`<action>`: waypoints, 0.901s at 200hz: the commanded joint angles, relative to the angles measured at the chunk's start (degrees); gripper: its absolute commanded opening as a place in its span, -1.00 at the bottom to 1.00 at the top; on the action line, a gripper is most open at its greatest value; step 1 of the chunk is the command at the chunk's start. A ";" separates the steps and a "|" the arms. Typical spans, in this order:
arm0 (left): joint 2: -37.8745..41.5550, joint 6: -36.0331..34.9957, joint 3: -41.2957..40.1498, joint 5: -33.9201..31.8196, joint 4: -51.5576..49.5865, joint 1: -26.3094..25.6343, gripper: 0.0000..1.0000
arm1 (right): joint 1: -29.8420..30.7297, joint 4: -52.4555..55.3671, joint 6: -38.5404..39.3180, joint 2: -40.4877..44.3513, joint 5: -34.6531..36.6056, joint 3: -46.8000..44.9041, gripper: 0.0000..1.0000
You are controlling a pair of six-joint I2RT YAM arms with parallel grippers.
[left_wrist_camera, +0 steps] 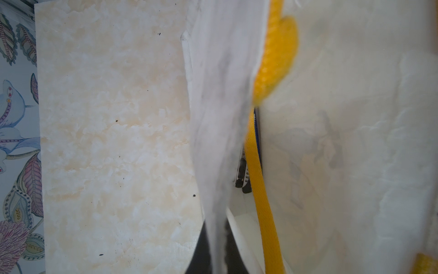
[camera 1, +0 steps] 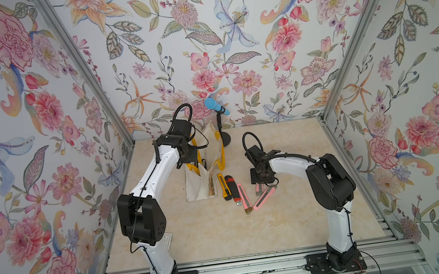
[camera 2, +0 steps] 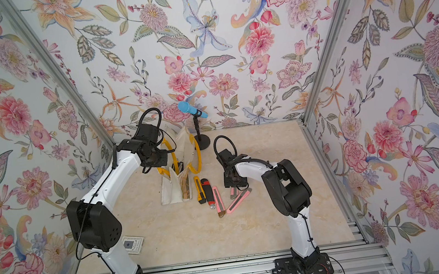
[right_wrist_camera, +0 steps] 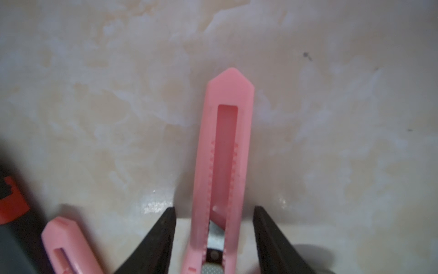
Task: Place the art knife into the pouch
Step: Pick up the utility knife at the center of the board.
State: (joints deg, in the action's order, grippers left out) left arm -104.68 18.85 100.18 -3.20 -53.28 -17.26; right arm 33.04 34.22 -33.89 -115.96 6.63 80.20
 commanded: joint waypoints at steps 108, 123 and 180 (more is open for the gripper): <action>-0.17 -0.48 0.10 -0.26 -0.69 0.29 -1.00 | 0.12 4.05 -0.11 -1.86 -0.09 3.09 -0.57; -0.10 -0.39 0.02 -0.17 -0.69 0.27 -1.00 | -0.29 4.02 0.13 -0.60 -0.13 5.32 -0.57; 0.52 0.20 -0.69 0.02 -0.64 0.29 -1.00 | -1.52 4.10 1.30 4.34 -1.23 16.64 -0.57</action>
State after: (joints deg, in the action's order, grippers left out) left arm -104.68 18.87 100.16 -3.18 -53.25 -17.26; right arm 31.99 37.45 -33.34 -116.27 5.78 91.85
